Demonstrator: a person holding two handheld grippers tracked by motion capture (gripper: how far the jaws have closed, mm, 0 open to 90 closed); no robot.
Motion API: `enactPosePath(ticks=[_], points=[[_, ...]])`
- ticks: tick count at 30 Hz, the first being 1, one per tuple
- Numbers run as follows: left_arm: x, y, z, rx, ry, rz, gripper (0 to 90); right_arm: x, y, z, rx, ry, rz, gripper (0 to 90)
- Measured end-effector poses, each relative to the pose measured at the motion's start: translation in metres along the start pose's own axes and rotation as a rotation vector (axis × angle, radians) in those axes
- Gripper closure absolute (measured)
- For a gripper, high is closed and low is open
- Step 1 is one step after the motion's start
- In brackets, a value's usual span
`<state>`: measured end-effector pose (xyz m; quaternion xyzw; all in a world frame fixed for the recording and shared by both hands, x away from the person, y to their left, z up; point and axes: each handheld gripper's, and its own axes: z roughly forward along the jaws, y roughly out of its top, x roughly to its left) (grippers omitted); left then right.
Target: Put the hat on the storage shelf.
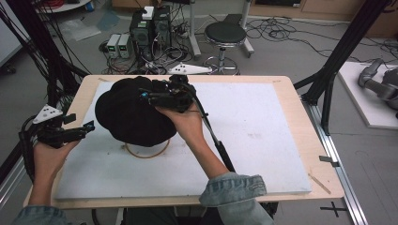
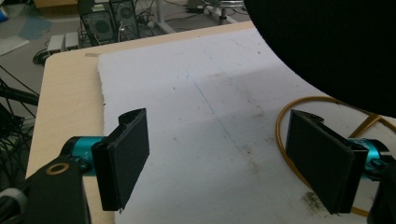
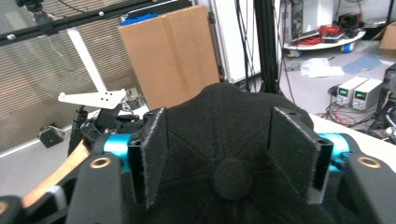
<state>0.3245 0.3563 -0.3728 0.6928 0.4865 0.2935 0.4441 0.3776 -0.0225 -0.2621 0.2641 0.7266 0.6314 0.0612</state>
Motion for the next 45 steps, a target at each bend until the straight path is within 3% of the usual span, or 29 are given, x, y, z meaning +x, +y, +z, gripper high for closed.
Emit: enactPosePath(ticks=[6, 17, 27, 29, 34, 45], points=[[-0.001, 0.0, 0.0, 0.0, -0.003, 0.003, 22.1, -0.002, 0.002, -0.011, -0.021, -0.041, -0.013, 31.8], [-0.002, 0.0, 0.001, 0.0, -0.005, 0.004, 22.1, -0.023, -0.003, -0.056, -0.047, -0.193, -0.031, 24.3], [-0.003, -0.001, 0.002, 0.0, -0.005, 0.008, 22.1, -0.04, -0.019, -0.098, -0.065, -0.33, -0.034, 16.9], [-0.003, -0.001, 0.002, 0.002, -0.005, 0.008, 22.1, -0.042, -0.022, -0.105, -0.057, -0.375, -0.043, 12.9], [-0.003, -0.001, 0.003, 0.002, -0.006, 0.009, 22.1, -0.045, -0.032, -0.125, -0.06, -0.461, -0.084, 12.4], [-0.005, -0.001, 0.004, 0.004, -0.006, 0.007, 22.1, -0.059, -0.063, -0.167, -0.086, -0.569, -0.041, 12.3]])
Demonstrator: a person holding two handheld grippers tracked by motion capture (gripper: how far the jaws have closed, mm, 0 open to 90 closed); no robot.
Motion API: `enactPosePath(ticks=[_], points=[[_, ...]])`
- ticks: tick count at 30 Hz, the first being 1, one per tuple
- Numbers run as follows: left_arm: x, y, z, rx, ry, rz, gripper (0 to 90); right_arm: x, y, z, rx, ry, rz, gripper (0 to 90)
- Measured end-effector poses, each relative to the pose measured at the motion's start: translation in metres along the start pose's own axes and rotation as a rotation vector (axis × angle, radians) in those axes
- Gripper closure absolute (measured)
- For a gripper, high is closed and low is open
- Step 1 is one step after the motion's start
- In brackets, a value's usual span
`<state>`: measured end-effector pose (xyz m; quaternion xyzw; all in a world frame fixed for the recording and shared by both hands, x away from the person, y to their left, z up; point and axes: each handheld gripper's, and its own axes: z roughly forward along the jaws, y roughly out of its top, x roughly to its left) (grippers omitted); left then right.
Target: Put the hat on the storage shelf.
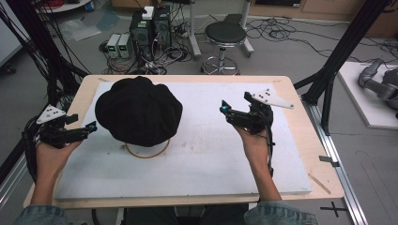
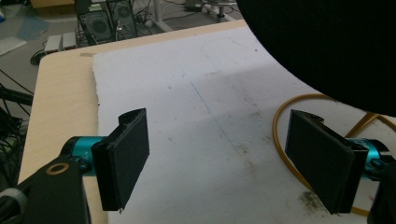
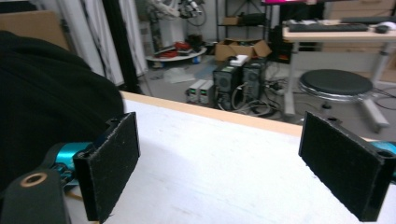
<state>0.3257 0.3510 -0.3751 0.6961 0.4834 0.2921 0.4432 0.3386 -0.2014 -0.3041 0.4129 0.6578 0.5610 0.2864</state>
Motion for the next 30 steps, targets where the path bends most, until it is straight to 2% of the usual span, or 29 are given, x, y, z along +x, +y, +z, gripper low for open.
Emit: enactPosePath(ticks=[9, 16, 21, 28, 30], points=[[-0.001, 0.0, 0.002, 0.005, -0.003, 0.003, 22.1, -0.031, -0.028, -0.018, 0.025, -0.091, 0.071, 12.3], [-0.001, -0.002, 0.003, 0.006, -0.001, 0.004, 22.1, -0.052, -0.051, -0.03, 0.035, -0.139, 0.115, 12.3], [-0.001, -0.002, 0.003, 0.006, 0.0, 0.005, 22.1, -0.062, -0.064, -0.034, 0.061, -0.177, 0.127, 12.3], [-0.002, -0.002, 0.003, 0.004, -0.001, 0.006, 22.2, -0.07, -0.071, -0.04, 0.069, -0.197, 0.146, 12.3], [-0.002, -0.002, 0.003, 0.005, -0.001, 0.003, 22.2, -0.071, -0.072, -0.04, 0.071, -0.203, 0.137, 12.3]])
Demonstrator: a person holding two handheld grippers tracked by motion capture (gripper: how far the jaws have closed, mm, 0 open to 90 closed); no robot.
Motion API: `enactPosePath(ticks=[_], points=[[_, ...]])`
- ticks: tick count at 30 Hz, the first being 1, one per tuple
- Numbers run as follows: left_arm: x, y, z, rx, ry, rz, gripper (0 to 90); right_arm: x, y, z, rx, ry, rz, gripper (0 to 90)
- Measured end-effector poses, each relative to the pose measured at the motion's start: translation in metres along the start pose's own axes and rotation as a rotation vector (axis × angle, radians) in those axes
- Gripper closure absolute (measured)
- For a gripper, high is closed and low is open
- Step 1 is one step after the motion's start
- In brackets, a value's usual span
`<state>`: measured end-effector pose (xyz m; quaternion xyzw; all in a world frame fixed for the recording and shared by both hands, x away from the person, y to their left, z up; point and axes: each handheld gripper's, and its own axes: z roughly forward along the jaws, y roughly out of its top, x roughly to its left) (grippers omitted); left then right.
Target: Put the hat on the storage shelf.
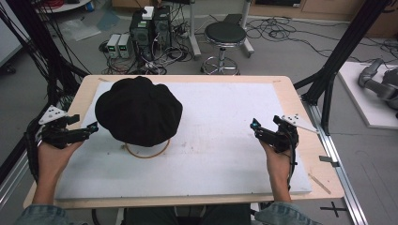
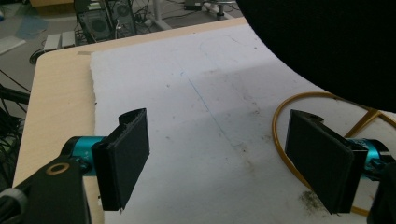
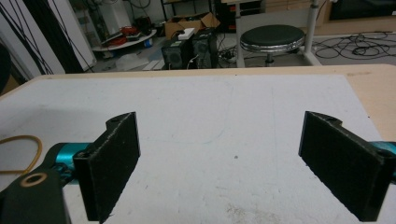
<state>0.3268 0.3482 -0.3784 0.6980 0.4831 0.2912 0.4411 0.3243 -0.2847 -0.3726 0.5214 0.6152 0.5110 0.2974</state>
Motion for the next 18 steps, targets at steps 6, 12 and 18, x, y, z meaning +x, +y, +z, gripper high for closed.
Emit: enactPosePath(ticks=[6, 12, 18], points=[[0.0002, 0.0003, -0.0004, -0.001, 0.0, 0.002, 22.2, -0.0005, -0.0018, 0.0, 0.006, -0.001, -0.004, 12.3], [0.0003, 0.0005, -0.0006, 0.0, 0.0, 0.003, 22.2, -0.0008, -0.0024, -0.0001, 0.008, -0.003, -0.006, 12.3], [0.0006, -0.0003, 0.0006, 0.0, -0.001, -0.001, 22.2, -0.0006, -0.0027, -0.0002, 0.01, -0.002, -0.003, 12.3]])
